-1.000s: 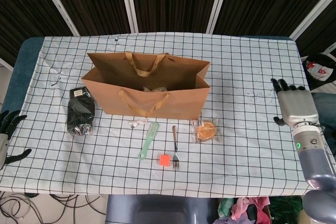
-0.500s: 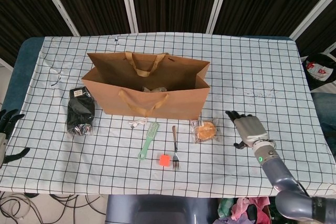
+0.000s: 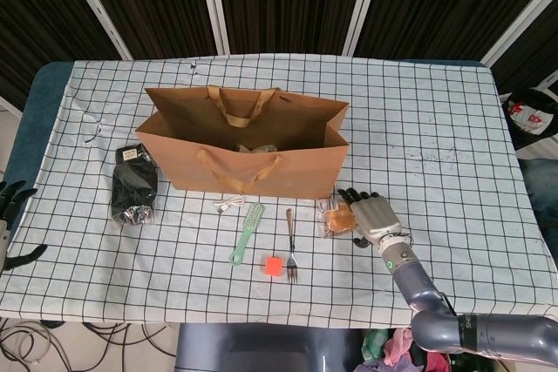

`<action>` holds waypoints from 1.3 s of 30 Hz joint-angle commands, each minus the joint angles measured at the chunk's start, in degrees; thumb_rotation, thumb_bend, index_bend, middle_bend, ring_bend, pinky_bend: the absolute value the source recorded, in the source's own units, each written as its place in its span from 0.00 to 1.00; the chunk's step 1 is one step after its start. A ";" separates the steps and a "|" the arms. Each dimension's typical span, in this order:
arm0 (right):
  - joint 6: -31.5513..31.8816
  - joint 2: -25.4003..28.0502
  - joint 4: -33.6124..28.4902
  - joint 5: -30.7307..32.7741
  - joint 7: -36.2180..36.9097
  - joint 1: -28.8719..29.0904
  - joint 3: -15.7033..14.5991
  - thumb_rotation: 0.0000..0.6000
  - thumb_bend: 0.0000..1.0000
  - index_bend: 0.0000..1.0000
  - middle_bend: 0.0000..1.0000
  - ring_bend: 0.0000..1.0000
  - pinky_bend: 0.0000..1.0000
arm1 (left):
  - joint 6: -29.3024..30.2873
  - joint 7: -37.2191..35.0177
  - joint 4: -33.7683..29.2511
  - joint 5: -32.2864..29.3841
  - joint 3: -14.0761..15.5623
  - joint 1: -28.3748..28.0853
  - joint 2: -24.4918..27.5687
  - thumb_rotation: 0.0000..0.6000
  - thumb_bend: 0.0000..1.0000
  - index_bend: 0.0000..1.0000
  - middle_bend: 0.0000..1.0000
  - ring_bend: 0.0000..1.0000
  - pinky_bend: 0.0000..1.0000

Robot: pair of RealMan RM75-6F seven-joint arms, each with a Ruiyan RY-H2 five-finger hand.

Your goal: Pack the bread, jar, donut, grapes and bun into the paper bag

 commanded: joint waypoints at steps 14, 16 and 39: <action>-0.32 -4.52 4.51 1.17 -2.47 2.23 -0.71 1.00 0.17 0.06 0.10 0.14 0.20 | -0.26 0.36 -0.11 -0.54 -0.22 -0.04 -0.16 1.00 0.10 0.18 0.09 0.03 0.08; -0.10 -4.91 4.74 1.32 -2.81 2.38 -0.83 1.00 0.17 0.09 0.15 0.14 0.20 | -0.22 0.40 -0.12 -0.58 -0.24 -0.02 -0.19 1.00 0.10 0.18 0.09 0.03 0.08; 4.18 -4.93 5.31 -8.70 7.01 -2.80 0.76 1.00 0.39 0.47 0.43 0.33 0.20 | -0.56 -0.78 -0.35 -0.01 0.11 0.04 0.41 1.00 0.10 0.18 0.09 0.03 0.08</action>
